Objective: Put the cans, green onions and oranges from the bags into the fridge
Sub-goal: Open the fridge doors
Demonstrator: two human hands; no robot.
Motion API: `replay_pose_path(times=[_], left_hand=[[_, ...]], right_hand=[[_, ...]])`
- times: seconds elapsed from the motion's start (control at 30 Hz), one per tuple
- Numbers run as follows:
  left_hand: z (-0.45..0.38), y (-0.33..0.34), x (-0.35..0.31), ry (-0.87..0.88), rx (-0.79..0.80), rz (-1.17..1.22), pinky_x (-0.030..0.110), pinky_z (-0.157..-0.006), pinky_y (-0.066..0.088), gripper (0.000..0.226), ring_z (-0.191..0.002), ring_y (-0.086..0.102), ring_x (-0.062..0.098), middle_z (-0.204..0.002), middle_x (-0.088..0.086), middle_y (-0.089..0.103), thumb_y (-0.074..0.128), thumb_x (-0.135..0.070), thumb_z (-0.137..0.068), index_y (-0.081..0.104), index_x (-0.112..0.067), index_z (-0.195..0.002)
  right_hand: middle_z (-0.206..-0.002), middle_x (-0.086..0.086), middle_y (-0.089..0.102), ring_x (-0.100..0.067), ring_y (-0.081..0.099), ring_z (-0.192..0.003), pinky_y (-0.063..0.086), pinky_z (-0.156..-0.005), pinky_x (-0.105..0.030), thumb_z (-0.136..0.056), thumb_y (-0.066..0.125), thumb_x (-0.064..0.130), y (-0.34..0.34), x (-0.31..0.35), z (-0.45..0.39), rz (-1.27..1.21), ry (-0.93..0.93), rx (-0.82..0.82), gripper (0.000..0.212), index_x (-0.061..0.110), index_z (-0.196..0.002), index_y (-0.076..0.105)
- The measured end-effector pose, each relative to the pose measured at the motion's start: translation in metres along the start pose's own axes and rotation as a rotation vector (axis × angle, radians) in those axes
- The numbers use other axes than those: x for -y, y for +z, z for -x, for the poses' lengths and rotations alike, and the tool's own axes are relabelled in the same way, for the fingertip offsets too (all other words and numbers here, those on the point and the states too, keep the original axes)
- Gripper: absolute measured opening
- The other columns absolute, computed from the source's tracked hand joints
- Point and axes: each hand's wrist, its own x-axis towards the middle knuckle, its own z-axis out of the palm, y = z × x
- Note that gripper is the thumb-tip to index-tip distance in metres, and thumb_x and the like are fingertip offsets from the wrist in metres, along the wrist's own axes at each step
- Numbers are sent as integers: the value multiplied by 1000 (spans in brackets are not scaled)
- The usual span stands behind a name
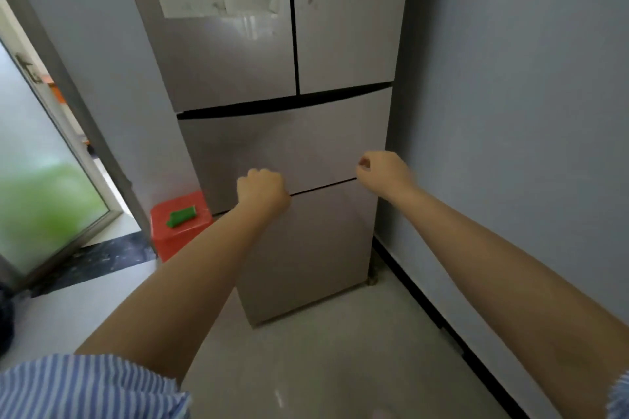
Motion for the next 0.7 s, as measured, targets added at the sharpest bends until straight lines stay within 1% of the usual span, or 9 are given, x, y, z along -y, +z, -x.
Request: replay_pose_path(times=[0.13,0.23,0.33,0.4,0.47,0.53,0.57,0.63,0.7], left_hand=[[-92,3,-16,-98,1,146,38,-87,46,32,-114,52,32,-122,15,58,43,-25,-96,58,-5,-116],[-155,0,-19,-213,-39,352,30,-66,44,24,-91,54,28,-99,15,56,42,-24,-95,56,-6,-87],[-208,-3,-18,-341,-108,634,35,-81,46,31,-104,57,33,-112,19,61,44,-25,-95,58,0,-108],[-242,-3,-14,-454,-139,888,35,-89,46,39,-112,57,34,-119,20,62,45,-28,-96,58,3,-116],[-276,-2,-10,-535,-159,1248,40,-86,49,41,-106,60,38,-114,24,63,47,-30,-96,58,5,-115],[-304,-7,-10,-627,-184,1707,39,-72,50,32,-86,63,32,-95,21,63,48,-28,-97,57,2,-101],[-317,-9,-12,-670,-180,1878,35,-74,50,32,-89,63,29,-97,19,62,48,-28,-97,56,2,-105],[-336,-17,-17,-704,-191,2128,34,-94,47,45,-118,56,32,-125,20,57,48,-30,-97,48,3,-127],[-350,-22,-21,-712,-269,2301,33,-104,40,50,-130,47,30,-138,17,50,49,-30,-96,43,2,-134]], right_hand=[[-93,-22,64,-33,57,-87,36,-66,-29,-93,45,14,17,-24,-112,-119,-50,44,26,-6,-92,62],[-66,-10,50,-24,47,-77,34,-67,-31,-94,46,18,27,-30,-191,-218,-60,81,27,3,-74,56],[-75,-17,46,-24,44,-70,43,-71,-46,-95,46,20,43,-19,-261,-449,6,141,29,4,-72,52],[-80,-18,52,-24,50,-66,49,-70,-41,-96,45,21,53,-3,-294,-783,157,200,27,2,-85,60],[-104,-20,58,-27,60,-92,50,-86,-33,-97,45,22,63,10,-324,-1133,330,287,39,-7,-122,49],[-135,-26,45,-34,50,-122,41,-104,-39,-96,46,24,70,21,-347,-1368,460,335,54,-7,-137,30],[-142,-27,38,-36,44,-128,37,-107,-40,-95,47,25,74,25,-358,-1465,516,325,57,-5,-140,27],[-148,-25,29,-35,35,-135,32,-111,-39,-94,50,25,79,32,-375,-1651,606,292,59,-2,-141,26],[-151,-21,25,-33,29,-139,30,-112,-40,-91,54,22,84,34,-383,-1773,675,250,60,0,-141,27]])
